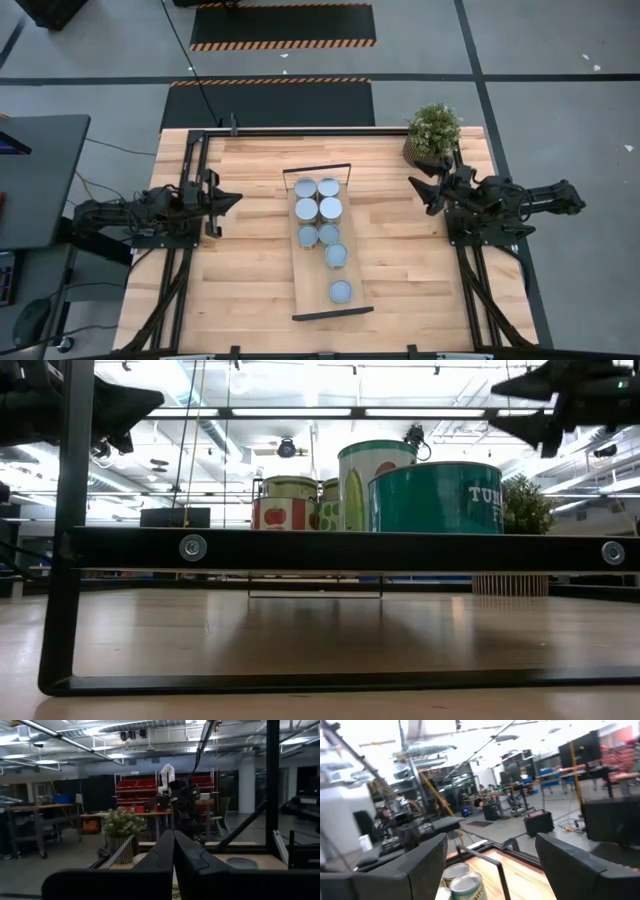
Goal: Pick and place cans onto a shelf
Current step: Return to Home Position
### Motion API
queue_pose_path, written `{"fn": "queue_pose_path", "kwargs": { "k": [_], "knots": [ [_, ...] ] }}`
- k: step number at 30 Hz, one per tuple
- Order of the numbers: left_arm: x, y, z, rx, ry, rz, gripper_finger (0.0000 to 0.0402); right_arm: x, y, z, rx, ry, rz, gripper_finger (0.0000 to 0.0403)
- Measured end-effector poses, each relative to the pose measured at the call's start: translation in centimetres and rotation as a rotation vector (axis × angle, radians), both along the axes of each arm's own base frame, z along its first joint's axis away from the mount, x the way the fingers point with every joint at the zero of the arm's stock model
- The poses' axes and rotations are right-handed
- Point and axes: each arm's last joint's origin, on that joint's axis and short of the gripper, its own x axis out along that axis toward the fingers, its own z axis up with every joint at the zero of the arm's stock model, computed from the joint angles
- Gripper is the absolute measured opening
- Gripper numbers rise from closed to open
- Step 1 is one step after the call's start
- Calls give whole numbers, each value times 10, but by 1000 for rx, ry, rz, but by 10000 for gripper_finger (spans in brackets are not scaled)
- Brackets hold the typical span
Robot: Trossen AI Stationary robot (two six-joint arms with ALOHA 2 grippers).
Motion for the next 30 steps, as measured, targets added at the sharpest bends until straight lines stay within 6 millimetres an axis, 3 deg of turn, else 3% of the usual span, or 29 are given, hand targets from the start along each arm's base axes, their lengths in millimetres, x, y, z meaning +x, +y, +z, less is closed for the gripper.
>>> {"fn": "queue_pose_path", "kwargs": {
  "k": [10, 17, 30],
  "knots": [
    [1, 0, -4, -140, 23, -40, 29, 3, -3, -37, 108, -27, -121, 309],
    [1, 0, -4, -141, 22, -38, 24, 2, -6, -38, 111, -8, -208, 309],
    [1, 0, -4, -141, 22, -38, 24, 2, -6, -38, 100, -3, -208, 309]
  ]
}}
